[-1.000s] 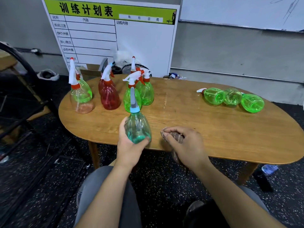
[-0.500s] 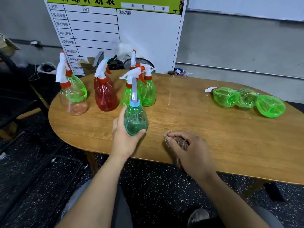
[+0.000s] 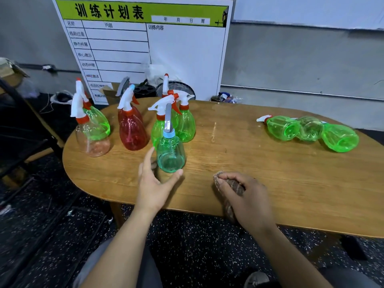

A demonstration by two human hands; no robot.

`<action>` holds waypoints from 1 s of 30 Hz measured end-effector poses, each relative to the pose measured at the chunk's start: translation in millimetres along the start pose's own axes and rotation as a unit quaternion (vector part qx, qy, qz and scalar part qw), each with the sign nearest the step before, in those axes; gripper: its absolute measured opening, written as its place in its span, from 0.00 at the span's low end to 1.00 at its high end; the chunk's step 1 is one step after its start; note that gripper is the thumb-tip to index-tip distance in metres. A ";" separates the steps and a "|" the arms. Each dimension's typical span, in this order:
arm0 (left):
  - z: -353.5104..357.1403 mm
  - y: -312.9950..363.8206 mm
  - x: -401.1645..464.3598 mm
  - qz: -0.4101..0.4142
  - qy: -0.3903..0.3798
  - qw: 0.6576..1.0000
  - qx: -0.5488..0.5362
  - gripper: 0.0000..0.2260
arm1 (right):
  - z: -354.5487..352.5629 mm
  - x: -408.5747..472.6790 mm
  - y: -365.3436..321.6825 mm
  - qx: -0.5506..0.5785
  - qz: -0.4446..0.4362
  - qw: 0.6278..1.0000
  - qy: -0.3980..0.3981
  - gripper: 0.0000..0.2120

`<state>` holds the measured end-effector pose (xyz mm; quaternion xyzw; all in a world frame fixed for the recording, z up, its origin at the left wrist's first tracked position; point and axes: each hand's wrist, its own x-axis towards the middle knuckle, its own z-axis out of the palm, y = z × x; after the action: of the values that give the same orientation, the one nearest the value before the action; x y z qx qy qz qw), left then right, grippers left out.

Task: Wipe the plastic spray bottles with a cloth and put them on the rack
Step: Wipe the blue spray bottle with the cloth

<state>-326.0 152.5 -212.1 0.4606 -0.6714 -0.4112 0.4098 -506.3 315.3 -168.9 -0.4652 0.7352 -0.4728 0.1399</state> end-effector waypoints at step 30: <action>237.3 103.0 1.4 0.063 -0.240 0.969 0.003 0.38 | -120.0 73.3 148.4 0.108 0.105 0.946 0.289 0.06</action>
<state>-575.9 217.1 -193.5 0.3069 -0.7791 -0.4809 0.2601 -704.3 341.2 -212.5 -0.2109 0.7335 -0.6458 0.0201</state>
